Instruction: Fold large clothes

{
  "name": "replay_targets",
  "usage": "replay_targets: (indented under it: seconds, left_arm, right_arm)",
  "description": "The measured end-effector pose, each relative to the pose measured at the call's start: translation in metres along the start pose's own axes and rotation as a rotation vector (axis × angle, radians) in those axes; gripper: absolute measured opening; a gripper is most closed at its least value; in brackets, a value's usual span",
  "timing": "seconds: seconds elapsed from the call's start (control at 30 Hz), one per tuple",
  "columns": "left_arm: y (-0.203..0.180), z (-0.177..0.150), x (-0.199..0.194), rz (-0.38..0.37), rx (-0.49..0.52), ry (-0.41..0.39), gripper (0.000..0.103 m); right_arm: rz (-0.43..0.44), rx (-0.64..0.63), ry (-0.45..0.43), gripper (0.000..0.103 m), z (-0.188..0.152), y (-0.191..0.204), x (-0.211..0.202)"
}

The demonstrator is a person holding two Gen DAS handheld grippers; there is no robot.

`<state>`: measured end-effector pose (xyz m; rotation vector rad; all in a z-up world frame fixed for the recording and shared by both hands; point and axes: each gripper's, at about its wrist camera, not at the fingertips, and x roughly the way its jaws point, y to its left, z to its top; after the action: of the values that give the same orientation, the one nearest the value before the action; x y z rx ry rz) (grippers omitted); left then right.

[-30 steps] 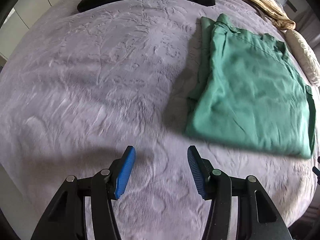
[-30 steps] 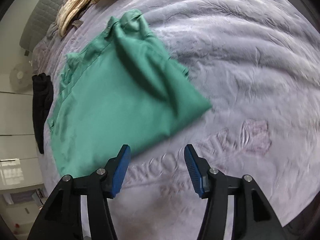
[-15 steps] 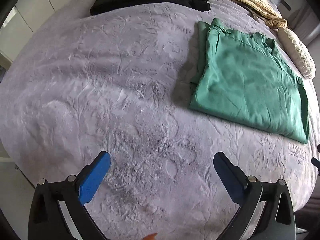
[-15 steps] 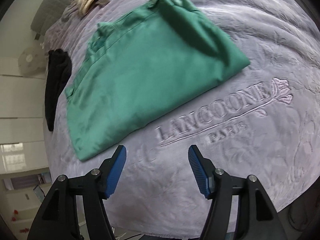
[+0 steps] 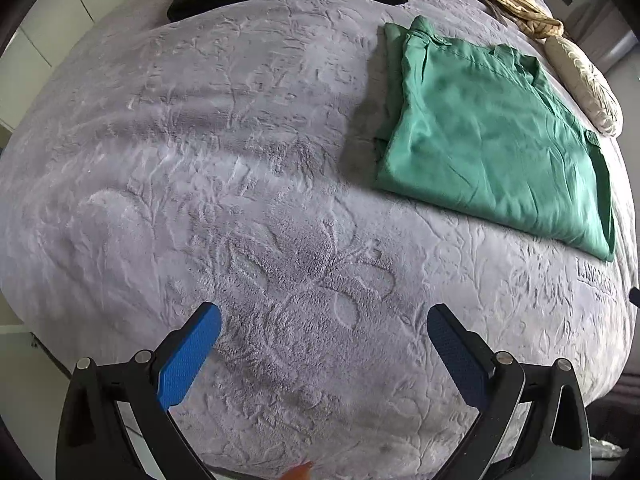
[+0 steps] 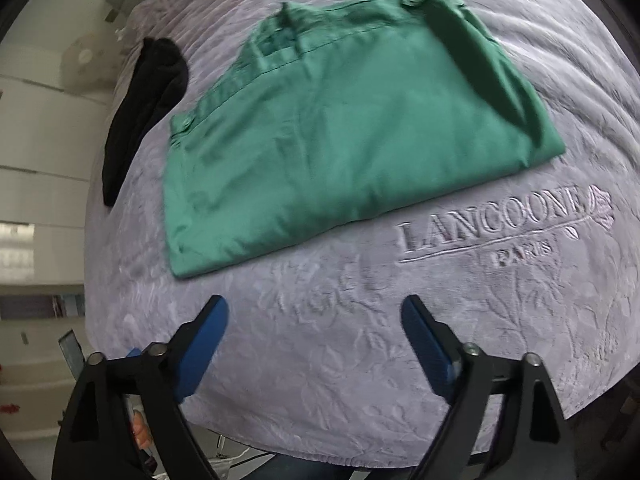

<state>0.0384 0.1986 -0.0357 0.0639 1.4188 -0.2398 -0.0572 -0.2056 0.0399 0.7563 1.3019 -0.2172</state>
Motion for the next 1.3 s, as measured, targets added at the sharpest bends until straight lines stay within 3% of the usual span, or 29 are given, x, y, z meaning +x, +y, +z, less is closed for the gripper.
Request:
replay_targets:
  seconds: [0.2, 0.47, 0.73, 0.9, 1.3]
  left_arm:
    - [0.009, 0.004, 0.002, 0.005, -0.018, 0.007, 0.103]
    - [0.015, 0.004, 0.011, -0.013, -0.014, 0.034, 0.103]
    - [0.013, 0.011, 0.012, -0.015, -0.008, 0.020, 0.103]
    - [0.009, 0.023, 0.014, -0.002, 0.001, 0.013, 0.103]
    - [-0.008, 0.040, 0.018, 0.008, 0.055, -0.001, 0.103]
  right_arm:
    - [0.013, -0.043, 0.001, 0.103, -0.006, 0.019, 0.002]
    - [0.084, 0.003, 0.094, 0.103, -0.022, 0.024, 0.027]
    - [0.142, 0.026, 0.124, 0.103, -0.033, 0.033, 0.043]
    - [0.155, 0.040, 0.186, 0.103, -0.040, 0.038, 0.059]
    - [0.169, 0.128, 0.184, 0.103, -0.040, 0.021, 0.064]
